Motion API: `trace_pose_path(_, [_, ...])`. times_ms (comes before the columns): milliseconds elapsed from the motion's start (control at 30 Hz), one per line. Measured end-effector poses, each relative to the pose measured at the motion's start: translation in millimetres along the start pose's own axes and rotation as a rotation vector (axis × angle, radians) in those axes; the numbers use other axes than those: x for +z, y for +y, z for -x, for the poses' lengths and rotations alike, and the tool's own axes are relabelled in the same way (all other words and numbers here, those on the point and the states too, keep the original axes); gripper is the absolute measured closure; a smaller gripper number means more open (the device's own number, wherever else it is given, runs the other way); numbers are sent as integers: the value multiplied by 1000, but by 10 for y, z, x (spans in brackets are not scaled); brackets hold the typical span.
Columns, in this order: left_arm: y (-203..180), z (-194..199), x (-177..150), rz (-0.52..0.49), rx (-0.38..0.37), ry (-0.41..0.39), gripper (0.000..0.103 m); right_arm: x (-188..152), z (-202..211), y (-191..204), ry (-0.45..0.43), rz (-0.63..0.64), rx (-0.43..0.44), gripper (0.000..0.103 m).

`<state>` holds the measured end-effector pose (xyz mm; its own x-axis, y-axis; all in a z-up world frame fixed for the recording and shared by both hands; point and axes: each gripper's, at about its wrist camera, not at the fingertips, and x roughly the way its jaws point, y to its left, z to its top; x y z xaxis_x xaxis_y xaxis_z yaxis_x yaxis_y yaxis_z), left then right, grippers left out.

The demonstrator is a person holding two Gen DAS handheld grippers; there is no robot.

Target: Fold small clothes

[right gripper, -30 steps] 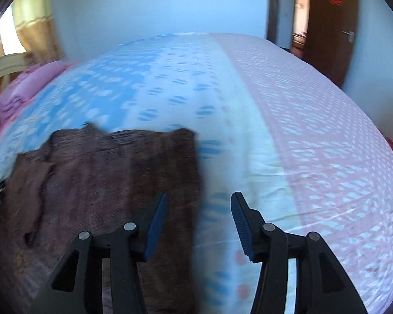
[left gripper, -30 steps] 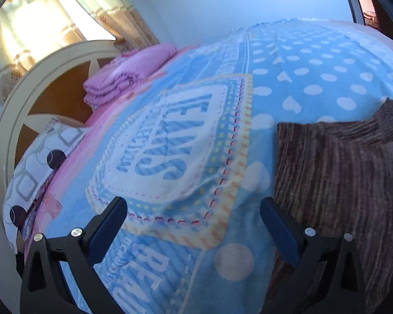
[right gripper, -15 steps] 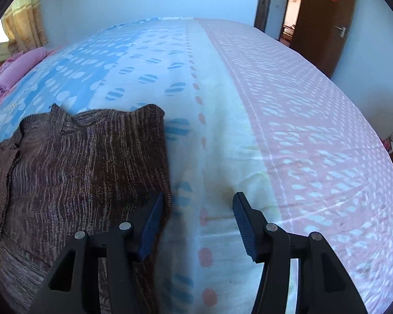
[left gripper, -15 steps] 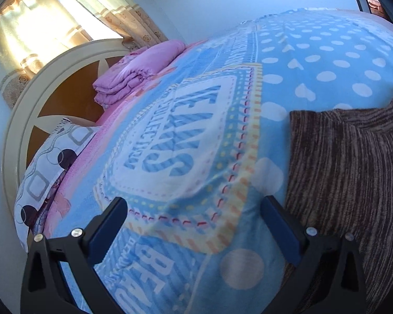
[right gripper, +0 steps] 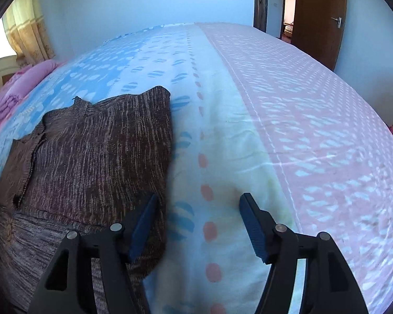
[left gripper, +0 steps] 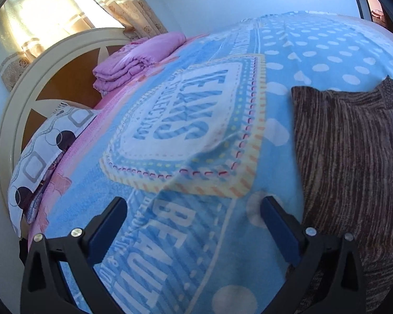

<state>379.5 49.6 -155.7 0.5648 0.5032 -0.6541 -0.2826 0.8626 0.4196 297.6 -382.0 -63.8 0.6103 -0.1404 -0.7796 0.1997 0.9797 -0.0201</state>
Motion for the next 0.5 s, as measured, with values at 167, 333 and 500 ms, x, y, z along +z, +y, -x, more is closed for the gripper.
trace_pose_path(167, [191,218,-147,38,-88,1,0,-146,354,32,-48,-7,41,38])
trace_pose_path(333, [293,504,-282,36,-123,-47,0,-260,581,145,-82,10,83,37])
trace_pose_path(500, [399,784,-349,49,-173,-94,0,-421,795,303,-95,32,124,37])
